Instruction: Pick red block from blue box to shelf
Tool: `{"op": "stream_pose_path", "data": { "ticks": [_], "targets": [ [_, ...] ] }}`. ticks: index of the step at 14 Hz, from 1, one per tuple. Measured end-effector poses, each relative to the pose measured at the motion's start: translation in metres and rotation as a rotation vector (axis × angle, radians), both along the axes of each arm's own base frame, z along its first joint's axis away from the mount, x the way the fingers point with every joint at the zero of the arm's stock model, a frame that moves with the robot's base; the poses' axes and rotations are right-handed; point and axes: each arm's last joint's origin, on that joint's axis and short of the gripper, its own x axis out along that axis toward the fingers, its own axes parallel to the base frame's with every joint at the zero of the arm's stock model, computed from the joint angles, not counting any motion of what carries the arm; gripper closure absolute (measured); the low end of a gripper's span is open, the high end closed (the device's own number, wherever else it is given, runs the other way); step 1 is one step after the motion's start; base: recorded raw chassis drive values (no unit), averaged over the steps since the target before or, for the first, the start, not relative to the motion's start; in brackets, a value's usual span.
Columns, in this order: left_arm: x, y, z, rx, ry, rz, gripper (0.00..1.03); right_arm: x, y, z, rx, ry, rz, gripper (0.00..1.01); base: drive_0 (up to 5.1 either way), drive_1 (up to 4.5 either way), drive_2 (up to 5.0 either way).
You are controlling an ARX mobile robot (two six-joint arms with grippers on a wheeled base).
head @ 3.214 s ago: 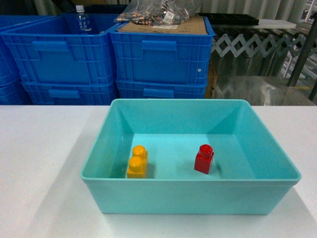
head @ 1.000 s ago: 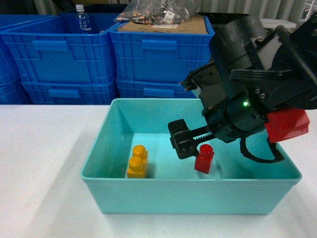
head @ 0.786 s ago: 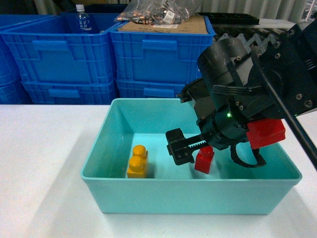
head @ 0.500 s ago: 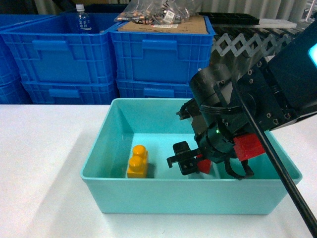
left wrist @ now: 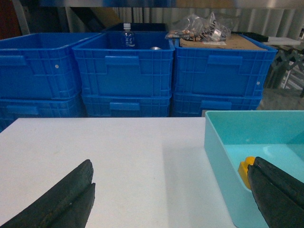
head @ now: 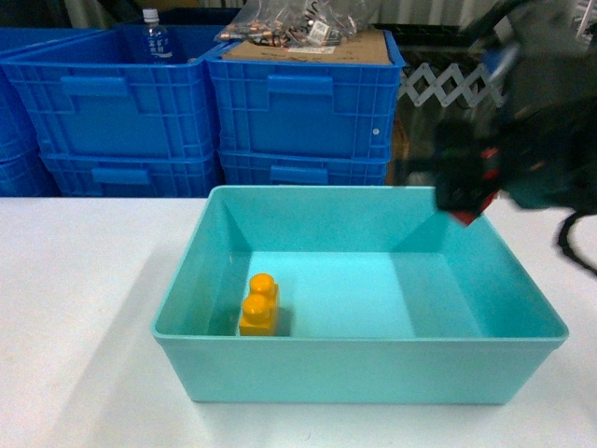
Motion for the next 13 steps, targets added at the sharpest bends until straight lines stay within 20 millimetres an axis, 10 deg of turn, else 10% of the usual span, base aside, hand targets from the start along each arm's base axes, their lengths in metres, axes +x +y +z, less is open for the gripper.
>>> {"op": "stream_pose_path", "data": {
  "ticks": [8,10,13],
  "targets": [
    [0.0,0.0,0.0,0.0,0.0,0.0,0.05,-0.087,-0.032,0.024,-0.021,-0.117,-0.087,0.62,0.0,0.0,0.0],
    [0.0,0.0,0.0,0.0,0.0,0.0,0.05,-0.192,-0.043,0.0,-0.137,-0.27,-0.176,0.62,0.0,0.0,0.0],
    [0.0,0.0,0.0,0.0,0.0,0.001,0.05,-0.23,-0.065,-0.008,-0.072,-0.426,-0.175,0.63,0.0,0.0,0.0]
  ]
}}
